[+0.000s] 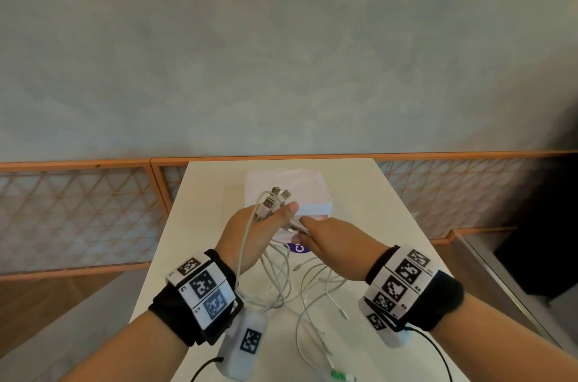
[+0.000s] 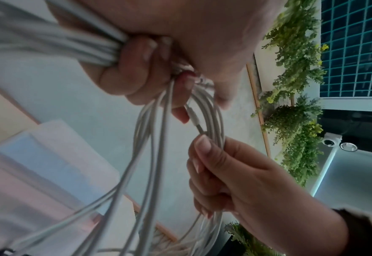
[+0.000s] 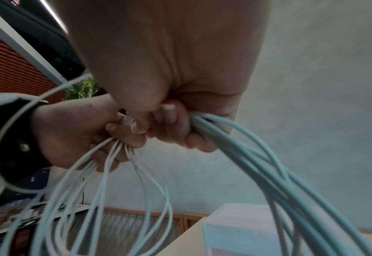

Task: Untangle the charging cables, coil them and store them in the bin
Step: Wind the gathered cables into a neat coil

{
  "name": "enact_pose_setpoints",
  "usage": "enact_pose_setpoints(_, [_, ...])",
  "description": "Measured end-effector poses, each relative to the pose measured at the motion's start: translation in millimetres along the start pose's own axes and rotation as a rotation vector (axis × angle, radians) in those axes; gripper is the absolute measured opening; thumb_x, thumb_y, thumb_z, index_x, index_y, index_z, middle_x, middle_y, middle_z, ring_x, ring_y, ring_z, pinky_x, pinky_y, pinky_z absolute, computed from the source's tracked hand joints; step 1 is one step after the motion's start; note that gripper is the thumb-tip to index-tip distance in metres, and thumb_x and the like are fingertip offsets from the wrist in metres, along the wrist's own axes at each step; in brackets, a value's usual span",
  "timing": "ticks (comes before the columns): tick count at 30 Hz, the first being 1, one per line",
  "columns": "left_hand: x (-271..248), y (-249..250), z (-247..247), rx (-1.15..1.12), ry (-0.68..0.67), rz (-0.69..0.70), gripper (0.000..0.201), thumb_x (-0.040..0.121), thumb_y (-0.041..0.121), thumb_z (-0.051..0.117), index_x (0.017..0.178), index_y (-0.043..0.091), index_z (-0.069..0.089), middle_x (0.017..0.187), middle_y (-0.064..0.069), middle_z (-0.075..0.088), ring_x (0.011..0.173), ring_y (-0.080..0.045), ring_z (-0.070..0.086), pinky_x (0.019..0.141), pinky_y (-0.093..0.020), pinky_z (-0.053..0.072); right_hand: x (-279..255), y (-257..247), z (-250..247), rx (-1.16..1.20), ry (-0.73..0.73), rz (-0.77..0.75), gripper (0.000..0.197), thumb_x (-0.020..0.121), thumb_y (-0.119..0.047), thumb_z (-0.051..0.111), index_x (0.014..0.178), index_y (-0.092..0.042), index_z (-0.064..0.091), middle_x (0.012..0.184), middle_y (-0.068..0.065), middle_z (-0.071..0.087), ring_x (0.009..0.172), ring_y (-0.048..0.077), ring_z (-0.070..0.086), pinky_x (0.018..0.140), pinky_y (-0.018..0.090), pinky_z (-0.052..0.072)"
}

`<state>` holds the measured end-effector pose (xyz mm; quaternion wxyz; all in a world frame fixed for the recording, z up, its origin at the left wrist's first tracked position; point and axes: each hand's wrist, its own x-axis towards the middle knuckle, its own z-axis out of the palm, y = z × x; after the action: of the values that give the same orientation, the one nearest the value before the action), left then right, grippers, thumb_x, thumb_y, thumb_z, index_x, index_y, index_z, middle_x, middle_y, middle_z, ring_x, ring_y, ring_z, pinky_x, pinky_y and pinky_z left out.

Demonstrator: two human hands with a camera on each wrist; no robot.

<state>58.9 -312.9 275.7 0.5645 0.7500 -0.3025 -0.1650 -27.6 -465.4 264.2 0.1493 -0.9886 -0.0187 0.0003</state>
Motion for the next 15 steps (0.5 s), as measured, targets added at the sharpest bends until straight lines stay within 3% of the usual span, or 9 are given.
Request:
enact_pose_setpoints(4, [2.7, -2.2, -2.3, 0.005, 0.078, -0.012, 0.049, 0.087, 0.036, 0.060, 0.040, 0.027, 0.049, 0.037, 0.010, 0.039, 0.042, -0.006, 0.036, 0.056, -0.030, 0.028, 1.2, -6.3, 2.8, 0.018, 0.016, -0.020, 0.033, 0.098, -0.040, 0.032, 0.096, -0.010, 0.046, 0.086, 0.011, 0.062, 0.071, 0.025, 0.053, 0.065, 0.038, 0.043])
enact_pose_setpoints(6, [6.0, -0.5, -8.1, 0.015, 0.097, 0.013, 0.053, 0.088, 0.029, 0.060, 0.037, 0.027, 0.045, 0.036, 0.009, 0.039, 0.042, -0.007, 0.035, 0.055, -0.030, 0.026, 2.7, -0.6, 4.5, 0.116, -0.006, 0.005, 0.028, 0.098, -0.038, 0.035, 0.088, -0.014, 0.045, 0.079, 0.004, 0.057, 0.066, 0.018, 0.049, 0.063, 0.031, 0.039])
enact_pose_setpoints(8, [10.6, 3.7, -18.9, -0.008, 0.169, 0.051, 0.046, 0.087, 0.025, 0.061, 0.044, 0.025, 0.046, 0.042, 0.010, 0.044, 0.051, -0.011, 0.040, 0.057, -0.031, 0.029, 3.3, 11.7, 5.9, 0.230, -0.026, 0.053, 0.024, 0.098, -0.032, 0.039, 0.079, -0.019, 0.045, 0.071, -0.003, 0.048, 0.060, 0.010, 0.041, 0.058, 0.020, 0.033])
enact_pose_setpoints(10, [16.4, 3.7, -31.5, -0.044, 0.235, 0.070, 0.036, 0.086, 0.021, 0.062, 0.052, 0.023, 0.049, 0.051, 0.008, 0.048, 0.058, -0.018, 0.044, 0.059, -0.029, 0.033, 2.6, 27.1, 8.0, 0.300, -0.010, 0.113, 0.026, 0.098, -0.029, 0.041, 0.072, -0.029, 0.039, 0.066, -0.007, 0.044, 0.058, 0.008, 0.040, 0.056, 0.018, 0.032])
enact_pose_setpoints(12, [19.4, 3.9, -41.8, -0.077, 0.290, 0.071, 0.035, 0.085, 0.019, 0.063, 0.054, 0.024, 0.049, 0.047, 0.011, 0.048, 0.056, -0.014, 0.042, 0.057, -0.025, 0.033, 3.6, 45.1, 11.9, 0.313, 0.009, 0.175, 0.024, 0.098, -0.031, 0.041, 0.074, -0.028, 0.039, 0.067, -0.002, 0.048, 0.060, 0.017, 0.047, 0.059, 0.024, 0.036])
enact_pose_setpoints(15, [22.3, 7.9, -51.8, -0.125, 0.331, 0.096, 0.034, 0.086, 0.017, 0.062, 0.056, 0.026, 0.048, 0.047, 0.011, 0.045, 0.052, -0.010, 0.040, 0.058, -0.027, 0.031, 5.5, 66.0, 18.9, 0.315, 0.021, 0.265, 0.026, 0.097, -0.034, 0.039, 0.088, -0.011, 0.047, 0.080, 0.013, 0.057, 0.075, 0.030, 0.058, 0.074, 0.041, 0.047])
